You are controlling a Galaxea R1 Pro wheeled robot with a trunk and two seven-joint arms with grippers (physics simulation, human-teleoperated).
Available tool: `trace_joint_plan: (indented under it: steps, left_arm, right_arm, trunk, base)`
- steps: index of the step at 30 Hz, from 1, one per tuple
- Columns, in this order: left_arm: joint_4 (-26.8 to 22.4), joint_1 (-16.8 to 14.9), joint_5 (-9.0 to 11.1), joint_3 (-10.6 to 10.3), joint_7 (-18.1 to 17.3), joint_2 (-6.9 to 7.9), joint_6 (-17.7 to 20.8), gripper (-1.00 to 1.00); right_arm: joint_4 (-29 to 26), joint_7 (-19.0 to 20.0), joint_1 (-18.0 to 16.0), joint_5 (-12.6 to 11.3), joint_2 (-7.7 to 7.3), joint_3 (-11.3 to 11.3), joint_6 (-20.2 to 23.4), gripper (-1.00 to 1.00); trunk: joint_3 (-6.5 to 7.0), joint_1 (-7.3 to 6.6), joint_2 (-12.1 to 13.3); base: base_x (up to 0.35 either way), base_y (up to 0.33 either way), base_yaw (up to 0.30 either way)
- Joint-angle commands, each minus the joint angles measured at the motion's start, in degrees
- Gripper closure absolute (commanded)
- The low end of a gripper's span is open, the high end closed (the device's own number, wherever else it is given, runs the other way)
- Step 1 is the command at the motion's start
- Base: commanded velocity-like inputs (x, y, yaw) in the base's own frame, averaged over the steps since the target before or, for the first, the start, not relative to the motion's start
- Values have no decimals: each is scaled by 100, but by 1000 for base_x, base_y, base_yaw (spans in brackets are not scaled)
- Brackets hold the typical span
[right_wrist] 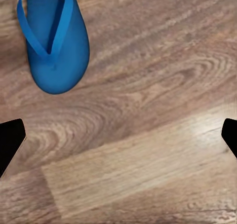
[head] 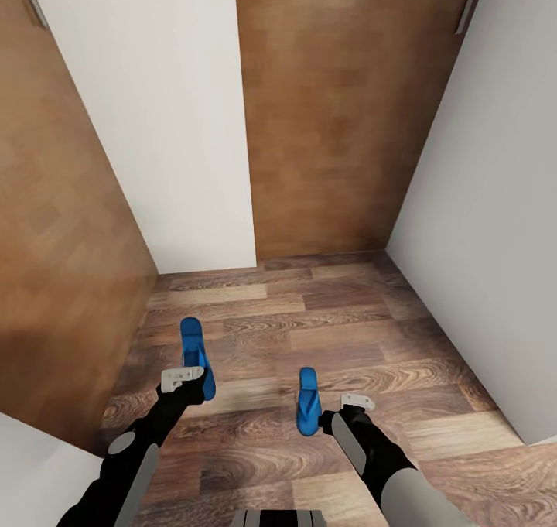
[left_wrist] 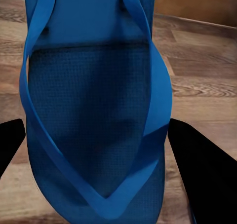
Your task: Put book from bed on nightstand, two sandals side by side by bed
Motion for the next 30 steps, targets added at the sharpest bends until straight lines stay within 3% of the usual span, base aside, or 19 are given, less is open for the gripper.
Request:
trace_joint_plan:
  steps: [1, 7, 30]
  left_arm:
    - [-7, -2, 60, 1, -12, 2, 40, 100]
    - [-7, -2, 60, 1, -12, 2, 40, 100]
    - [-7, -2, 60, 1, -12, 2, 40, 100]
  right_arm:
    - [-8, -53, -3, -60, -5, 34, 16, -100]
    - [-8, -52, -3, -59, -5, 36, 22, -100]
    - [7, -106, -5, -54, -2, 71, 22, -100]
  trunk:
    - [-5, 1, -2]
    - [-5, 1, -2]
    - [-5, 1, -2]
  base:
    - [222, 0, 0]
    - [258, 0, 0]
    - [70, 0, 0]
